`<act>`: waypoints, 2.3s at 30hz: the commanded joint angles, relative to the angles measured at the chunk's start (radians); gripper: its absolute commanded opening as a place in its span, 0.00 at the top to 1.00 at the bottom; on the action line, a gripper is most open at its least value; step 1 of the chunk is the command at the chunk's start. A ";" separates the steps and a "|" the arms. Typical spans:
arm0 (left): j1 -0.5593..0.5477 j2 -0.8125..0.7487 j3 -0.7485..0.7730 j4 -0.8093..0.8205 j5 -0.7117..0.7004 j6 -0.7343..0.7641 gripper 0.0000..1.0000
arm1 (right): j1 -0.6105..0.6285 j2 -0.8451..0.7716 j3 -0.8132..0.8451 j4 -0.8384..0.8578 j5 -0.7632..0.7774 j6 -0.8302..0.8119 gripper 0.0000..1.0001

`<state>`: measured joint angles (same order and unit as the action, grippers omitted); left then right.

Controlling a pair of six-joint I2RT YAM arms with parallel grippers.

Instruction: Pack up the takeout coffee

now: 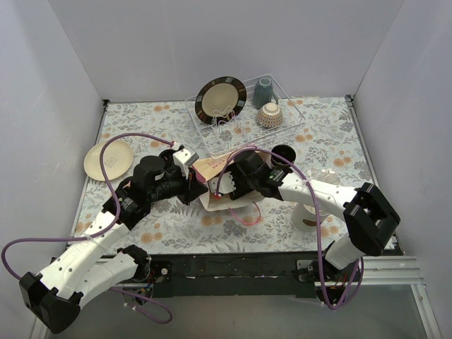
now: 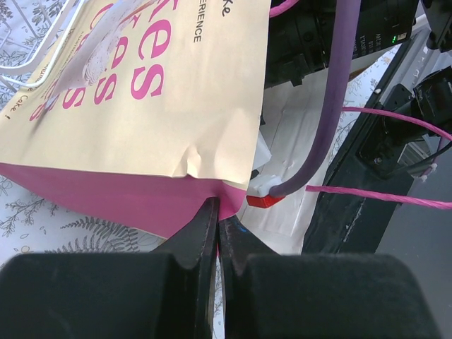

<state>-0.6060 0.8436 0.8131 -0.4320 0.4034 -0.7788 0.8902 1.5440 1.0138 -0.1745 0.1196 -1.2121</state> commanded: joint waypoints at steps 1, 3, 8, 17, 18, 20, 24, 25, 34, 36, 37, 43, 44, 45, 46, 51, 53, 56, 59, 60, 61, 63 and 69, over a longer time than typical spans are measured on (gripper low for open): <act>0.000 0.002 0.023 -0.002 0.009 -0.010 1.00 | -0.030 0.053 -0.040 0.052 0.000 0.012 0.59; 0.000 0.000 0.026 -0.005 0.002 -0.010 1.00 | -0.031 0.059 -0.034 0.052 -0.001 0.013 0.59; 0.000 0.000 0.038 -0.013 -0.012 -0.007 1.00 | -0.031 0.062 -0.032 0.052 -0.015 0.023 0.54; 0.000 -0.003 0.054 -0.022 -0.023 0.004 1.00 | -0.033 0.070 -0.008 0.030 -0.015 0.028 0.39; 0.000 -0.003 0.054 -0.024 -0.025 0.004 1.00 | -0.031 0.071 -0.003 0.023 -0.014 0.034 0.38; 0.000 -0.008 0.057 -0.028 -0.028 0.006 1.00 | -0.031 0.076 0.006 0.015 -0.014 0.037 0.35; 0.000 -0.015 0.058 -0.042 -0.035 0.004 1.00 | -0.031 0.076 0.038 -0.013 -0.014 0.046 0.31; 0.000 -0.017 0.058 -0.043 -0.043 0.003 1.00 | -0.031 0.071 0.046 -0.020 -0.012 0.049 0.27; -0.001 0.015 0.093 -0.062 -0.077 -0.040 1.00 | -0.031 0.018 0.186 -0.230 -0.061 0.108 0.20; 0.000 0.022 0.101 -0.071 -0.077 -0.060 1.00 | -0.030 0.002 0.192 -0.253 -0.074 0.114 0.07; 0.000 0.026 0.106 -0.073 -0.077 -0.066 1.00 | -0.030 -0.011 0.195 -0.279 -0.083 0.115 0.05; 0.000 0.023 0.123 -0.074 -0.074 -0.103 1.00 | -0.028 -0.050 0.212 -0.362 -0.110 0.128 0.05; 0.000 0.028 0.133 -0.083 -0.074 -0.105 1.00 | -0.028 -0.053 0.215 -0.376 -0.110 0.131 0.05; 0.000 0.031 0.139 -0.088 -0.074 -0.108 1.00 | -0.027 -0.056 0.220 -0.387 -0.112 0.137 0.05; 0.000 0.034 0.146 -0.091 -0.075 -0.109 1.00 | -0.027 -0.062 0.226 -0.395 -0.113 0.140 0.05; 0.000 0.060 0.187 -0.129 -0.075 -0.117 1.00 | -0.027 -0.076 0.278 -0.437 -0.113 0.155 0.01; 0.000 0.066 0.198 -0.145 -0.077 -0.122 1.00 | -0.027 -0.078 0.296 -0.459 -0.144 0.164 0.01; 0.000 0.084 0.213 -0.169 -0.077 -0.132 1.00 | -0.025 -0.085 0.321 -0.476 -0.164 0.184 0.01; 0.000 0.106 0.230 -0.194 -0.087 -0.146 1.00 | -0.027 -0.096 0.336 -0.484 -0.192 0.206 0.02; 0.000 0.112 0.236 -0.197 -0.090 -0.149 0.99 | -0.027 -0.100 0.339 -0.481 -0.196 0.209 0.01; 0.000 0.120 0.248 -0.201 -0.095 -0.152 0.97 | -0.028 -0.104 0.348 -0.476 -0.198 0.215 0.02; 0.000 0.129 0.262 -0.212 -0.109 -0.166 0.94 | -0.030 -0.110 0.356 -0.467 -0.219 0.238 0.02; 0.000 0.167 0.317 -0.231 -0.175 -0.192 0.80 | -0.031 -0.120 0.385 -0.428 -0.195 0.264 0.02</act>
<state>-0.6060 0.9993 1.0679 -0.6315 0.2871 -0.9512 0.8642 1.4609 1.3399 -0.6384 -0.0673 -0.9852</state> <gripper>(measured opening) 0.170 0.982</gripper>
